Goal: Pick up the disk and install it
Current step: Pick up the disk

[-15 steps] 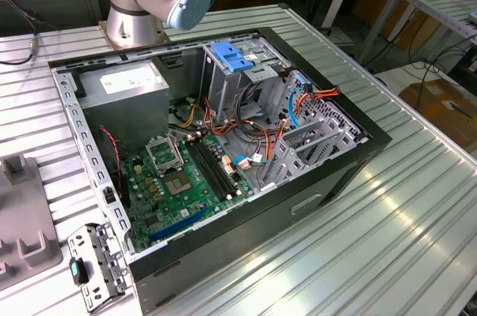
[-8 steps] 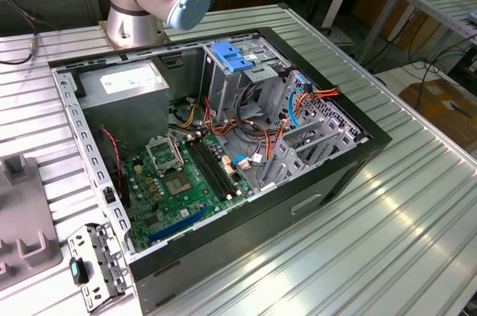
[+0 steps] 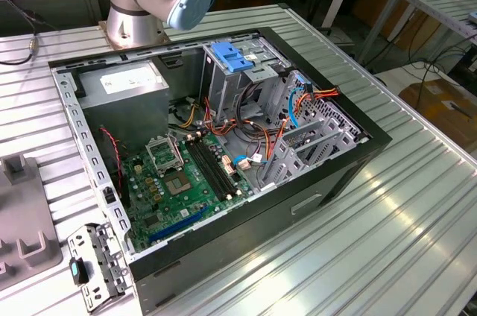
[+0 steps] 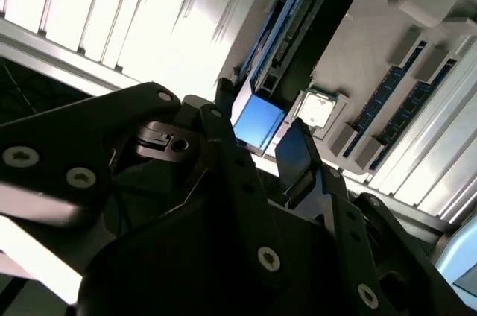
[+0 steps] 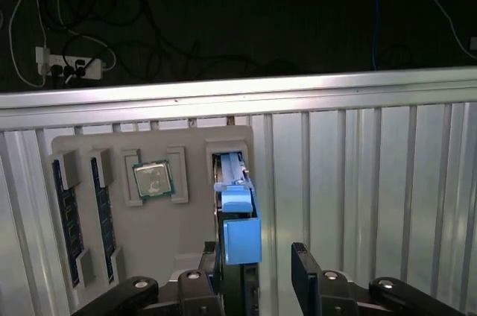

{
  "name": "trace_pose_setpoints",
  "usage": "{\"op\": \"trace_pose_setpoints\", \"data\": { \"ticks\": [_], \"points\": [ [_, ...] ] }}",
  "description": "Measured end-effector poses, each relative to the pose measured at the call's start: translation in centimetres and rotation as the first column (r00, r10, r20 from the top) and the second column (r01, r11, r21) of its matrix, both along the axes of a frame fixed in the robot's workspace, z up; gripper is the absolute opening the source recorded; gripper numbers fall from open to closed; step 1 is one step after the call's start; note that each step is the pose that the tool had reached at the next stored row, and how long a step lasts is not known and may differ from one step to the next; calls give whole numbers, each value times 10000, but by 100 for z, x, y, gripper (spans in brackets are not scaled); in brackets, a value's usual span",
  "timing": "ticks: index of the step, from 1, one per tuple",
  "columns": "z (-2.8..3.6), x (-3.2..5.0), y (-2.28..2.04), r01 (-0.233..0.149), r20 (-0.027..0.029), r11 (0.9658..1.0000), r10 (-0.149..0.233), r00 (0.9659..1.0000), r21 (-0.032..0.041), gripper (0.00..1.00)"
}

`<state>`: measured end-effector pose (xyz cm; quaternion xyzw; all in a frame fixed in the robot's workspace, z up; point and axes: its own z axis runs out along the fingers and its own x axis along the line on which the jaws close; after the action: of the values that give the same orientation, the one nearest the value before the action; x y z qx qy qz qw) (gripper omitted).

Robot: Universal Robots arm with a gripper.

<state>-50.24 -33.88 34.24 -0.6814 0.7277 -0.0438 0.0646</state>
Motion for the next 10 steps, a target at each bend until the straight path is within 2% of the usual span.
{"op": "trace_pose_setpoints", "data": {
  "ticks": [1,2,3,4,5,6,10],
  "points": [
    [0,0,0,0,-277,10000,0,9996,-1,51],
    [-1,0,0,1,-669,10000,-1,9978,-1,51],
    [0,0,0,1,-964,10000,-1,9953,0,51],
    [-1,0,0,1,-1217,10000,-1,9926,0,51],
    [-1,0,0,1,-1390,10000,0,9903,2,51],
    [-1,-1,1,2,-1411,10000,-1,9900,9,51],
    [-2,-7,0,-3,-1413,10000,4,9900,11,51]
  ]
}}
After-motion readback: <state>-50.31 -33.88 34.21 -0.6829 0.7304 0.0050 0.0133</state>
